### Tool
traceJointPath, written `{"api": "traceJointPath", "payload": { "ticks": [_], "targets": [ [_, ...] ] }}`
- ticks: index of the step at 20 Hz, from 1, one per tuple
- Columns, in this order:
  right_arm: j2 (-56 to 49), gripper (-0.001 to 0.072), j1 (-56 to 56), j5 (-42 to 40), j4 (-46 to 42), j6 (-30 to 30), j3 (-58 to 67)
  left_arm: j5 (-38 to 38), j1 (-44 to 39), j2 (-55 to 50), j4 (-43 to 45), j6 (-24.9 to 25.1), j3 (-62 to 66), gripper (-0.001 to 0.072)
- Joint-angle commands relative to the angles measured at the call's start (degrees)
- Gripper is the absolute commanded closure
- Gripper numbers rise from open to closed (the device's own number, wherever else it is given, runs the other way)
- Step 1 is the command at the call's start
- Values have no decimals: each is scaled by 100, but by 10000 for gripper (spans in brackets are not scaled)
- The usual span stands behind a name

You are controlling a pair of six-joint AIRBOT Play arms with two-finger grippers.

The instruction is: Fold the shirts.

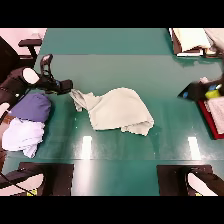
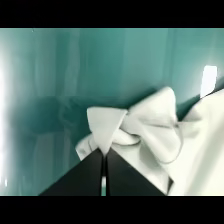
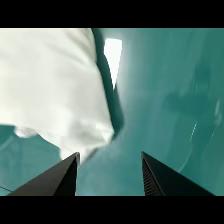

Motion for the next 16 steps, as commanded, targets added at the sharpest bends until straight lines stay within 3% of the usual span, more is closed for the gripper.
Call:
{"api": "traceJointPath", "payload": {
  "ticks": [1,5,9,14,15,16],
  "targets": [
    [7,260,-195,-754,42,-2,-1740,-63,2,96,96,96,247,683],
    [-568,261,-175,-1255,1390,-680,-2684,-87,2,92,94,98,234,684],
    [-1366,262,-166,-1591,2647,-1305,-2691,-140,2,92,96,98,234,684],
    [-2031,263,544,-1766,2583,-1318,-2181,-142,2,92,96,114,234,684],
    [-2127,280,684,-1840,2586,-1318,-2103,-144,2,92,96,114,234,683],
    [-2210,347,789,-1847,2583,-1318,-2037,-153,2,92,96,114,234,684]
  ]
}}
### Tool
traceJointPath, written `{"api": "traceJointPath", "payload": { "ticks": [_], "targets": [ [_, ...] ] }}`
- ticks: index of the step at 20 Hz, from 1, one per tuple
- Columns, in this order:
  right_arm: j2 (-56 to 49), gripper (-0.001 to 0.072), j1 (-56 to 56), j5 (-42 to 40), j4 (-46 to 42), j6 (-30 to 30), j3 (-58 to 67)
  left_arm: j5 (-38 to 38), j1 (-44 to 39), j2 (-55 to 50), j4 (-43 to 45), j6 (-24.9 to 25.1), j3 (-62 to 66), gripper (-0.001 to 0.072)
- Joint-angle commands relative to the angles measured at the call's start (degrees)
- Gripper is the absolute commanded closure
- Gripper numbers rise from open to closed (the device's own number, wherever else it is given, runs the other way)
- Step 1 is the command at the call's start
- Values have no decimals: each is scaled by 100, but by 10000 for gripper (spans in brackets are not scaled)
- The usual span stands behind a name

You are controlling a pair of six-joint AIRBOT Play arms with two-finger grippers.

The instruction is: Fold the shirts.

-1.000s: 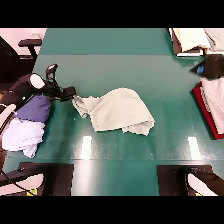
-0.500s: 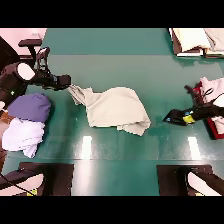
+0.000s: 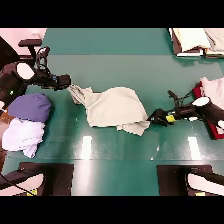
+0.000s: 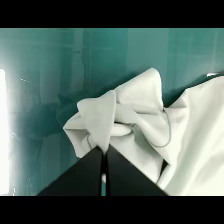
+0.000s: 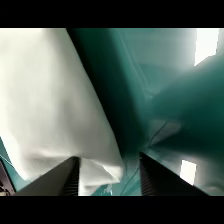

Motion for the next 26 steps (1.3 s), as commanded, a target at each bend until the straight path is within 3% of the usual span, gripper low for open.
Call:
{"api": "traceJointPath", "payload": {
  "ticks": [1,3,7,11,19,26],
  "targets": [
    [-374,369,411,-144,105,-63,247,-37,4,4,2,9,7,684],
    [-433,699,527,-142,-177,-63,387,-52,4,7,2,11,7,684],
    [153,695,400,-13,-1355,175,1108,96,7,474,101,22,90,685],
    [1388,695,-216,509,-2446,431,2688,61,4,1554,308,258,1207,685],
    [3178,695,-1193,1239,-2474,452,5082,-142,4,2953,96,273,3565,685],
    [3270,696,-1392,2197,-2411,1001,5720,-192,4,2938,210,317,4640,687]
  ]
}}
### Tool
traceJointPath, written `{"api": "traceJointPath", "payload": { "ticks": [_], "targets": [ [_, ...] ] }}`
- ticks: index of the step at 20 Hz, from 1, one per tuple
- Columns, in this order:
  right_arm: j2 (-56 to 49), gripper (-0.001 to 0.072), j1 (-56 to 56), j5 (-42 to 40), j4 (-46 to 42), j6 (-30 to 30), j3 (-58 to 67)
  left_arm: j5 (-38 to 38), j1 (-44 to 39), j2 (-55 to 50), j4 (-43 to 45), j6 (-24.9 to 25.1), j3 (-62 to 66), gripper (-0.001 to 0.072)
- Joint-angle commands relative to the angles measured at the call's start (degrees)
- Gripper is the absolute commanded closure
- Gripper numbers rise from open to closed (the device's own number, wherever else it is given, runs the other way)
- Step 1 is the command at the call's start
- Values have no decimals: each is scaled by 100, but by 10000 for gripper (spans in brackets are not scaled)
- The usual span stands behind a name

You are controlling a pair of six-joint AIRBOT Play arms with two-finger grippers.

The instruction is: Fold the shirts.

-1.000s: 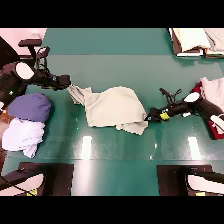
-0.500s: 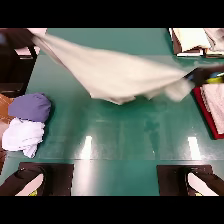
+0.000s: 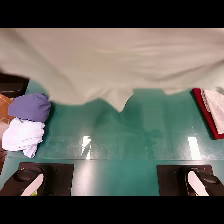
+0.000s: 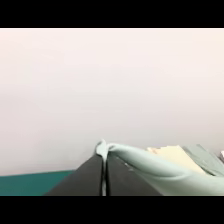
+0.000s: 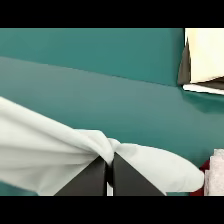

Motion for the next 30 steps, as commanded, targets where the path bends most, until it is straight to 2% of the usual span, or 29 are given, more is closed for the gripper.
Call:
{"api": "traceJointPath", "payload": {
  "ticks": [1,4,7,11,16,17,18,19,20,23,26,30],
  "targets": [
    [-199,696,153,673,4,476,192,-162,4,-173,310,22,280,687],
    [-994,696,800,1362,-203,1040,192,-1272,4,-1134,820,26,260,685],
    [-1956,696,1799,1615,-1196,1209,190,-1937,4,-2457,852,273,-116,685],
    [-3462,695,2632,1419,-1589,1217,192,-1770,4,-4177,643,273,-697,684],
    [-4944,694,2240,245,-1596,1217,195,-1266,7,-5228,758,433,-717,684],
    [-5143,621,2124,68,-1587,1217,195,-1126,7,-5281,767,448,-719,683],
    [-5268,345,2006,-48,-1438,1215,199,-999,7,-5281,772,470,-717,681],
    [-5335,248,1843,-138,-1121,1202,203,-925,7,-5263,785,470,-699,509],
    [-5348,249,1648,-219,-715,1154,205,-918,7,-5239,804,468,-669,168],
    [-5130,261,984,42,492,726,192,-1617,129,-5213,885,470,-352,179],
    [-4424,262,529,240,503,525,-422,-2492,393,-4889,752,470,-455,179],
    [-3191,262,131,195,518,358,-1963,-2396,404,-3783,354,470,-2100,178]
  ]
}}
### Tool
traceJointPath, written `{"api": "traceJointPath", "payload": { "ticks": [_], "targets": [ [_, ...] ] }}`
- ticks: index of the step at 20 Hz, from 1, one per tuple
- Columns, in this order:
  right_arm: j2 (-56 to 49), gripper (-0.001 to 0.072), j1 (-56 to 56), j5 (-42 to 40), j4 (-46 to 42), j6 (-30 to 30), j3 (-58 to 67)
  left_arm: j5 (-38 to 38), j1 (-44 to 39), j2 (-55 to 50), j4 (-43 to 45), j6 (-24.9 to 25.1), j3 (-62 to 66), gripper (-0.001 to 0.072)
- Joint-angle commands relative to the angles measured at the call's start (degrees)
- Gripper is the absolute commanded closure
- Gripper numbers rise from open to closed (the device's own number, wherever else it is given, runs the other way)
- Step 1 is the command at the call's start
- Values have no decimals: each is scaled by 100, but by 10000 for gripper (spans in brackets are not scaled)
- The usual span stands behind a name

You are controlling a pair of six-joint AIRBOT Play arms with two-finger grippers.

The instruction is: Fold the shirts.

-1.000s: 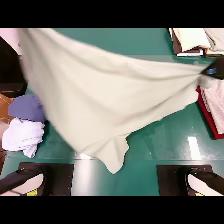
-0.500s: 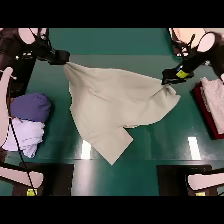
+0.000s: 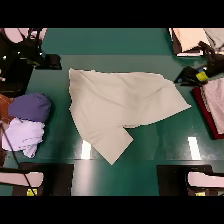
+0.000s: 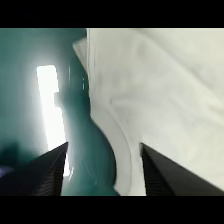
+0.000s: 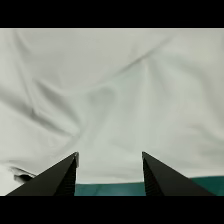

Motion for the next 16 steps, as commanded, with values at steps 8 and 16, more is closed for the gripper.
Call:
{"api": "traceJointPath", "payload": {
  "ticks": [8,16],
  "targets": [
    [2306,262,-400,-562,162,-245,-2465,1478,46,3241,-2645,-52,-6242,179],
    [2452,263,-400,-564,162,-245,-2522,2044,46,3571,-3493,26,-7764,179]
  ]
}}
